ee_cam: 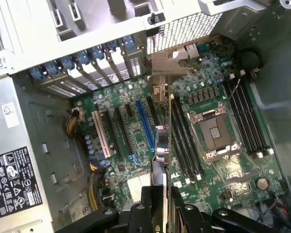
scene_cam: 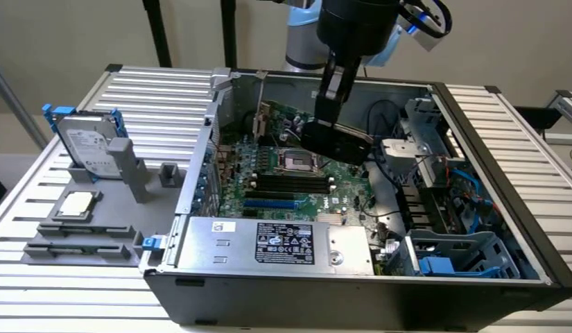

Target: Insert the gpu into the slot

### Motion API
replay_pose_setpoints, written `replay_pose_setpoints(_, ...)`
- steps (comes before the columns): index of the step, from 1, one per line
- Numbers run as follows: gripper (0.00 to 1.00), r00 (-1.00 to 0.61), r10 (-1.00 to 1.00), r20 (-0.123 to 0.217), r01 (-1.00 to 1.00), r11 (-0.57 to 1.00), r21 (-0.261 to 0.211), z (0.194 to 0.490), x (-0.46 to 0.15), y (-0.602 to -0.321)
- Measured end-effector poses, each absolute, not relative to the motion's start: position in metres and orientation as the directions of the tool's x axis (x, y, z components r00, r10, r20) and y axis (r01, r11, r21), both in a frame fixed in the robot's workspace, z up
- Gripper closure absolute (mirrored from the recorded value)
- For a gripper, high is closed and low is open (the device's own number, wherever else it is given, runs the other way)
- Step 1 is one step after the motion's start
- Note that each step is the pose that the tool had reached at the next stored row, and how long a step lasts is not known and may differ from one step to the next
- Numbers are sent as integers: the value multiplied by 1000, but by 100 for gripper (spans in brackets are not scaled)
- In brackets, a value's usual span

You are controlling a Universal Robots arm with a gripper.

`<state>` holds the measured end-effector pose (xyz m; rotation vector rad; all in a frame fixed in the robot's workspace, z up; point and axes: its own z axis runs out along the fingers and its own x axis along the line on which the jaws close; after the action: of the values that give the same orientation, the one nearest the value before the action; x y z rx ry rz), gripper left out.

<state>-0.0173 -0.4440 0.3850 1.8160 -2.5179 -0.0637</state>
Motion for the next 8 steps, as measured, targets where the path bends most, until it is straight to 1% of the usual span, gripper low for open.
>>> replay_pose_setpoints(8, 74, -175, -985, 3, -984, 175, 46, 382, -17, -444)
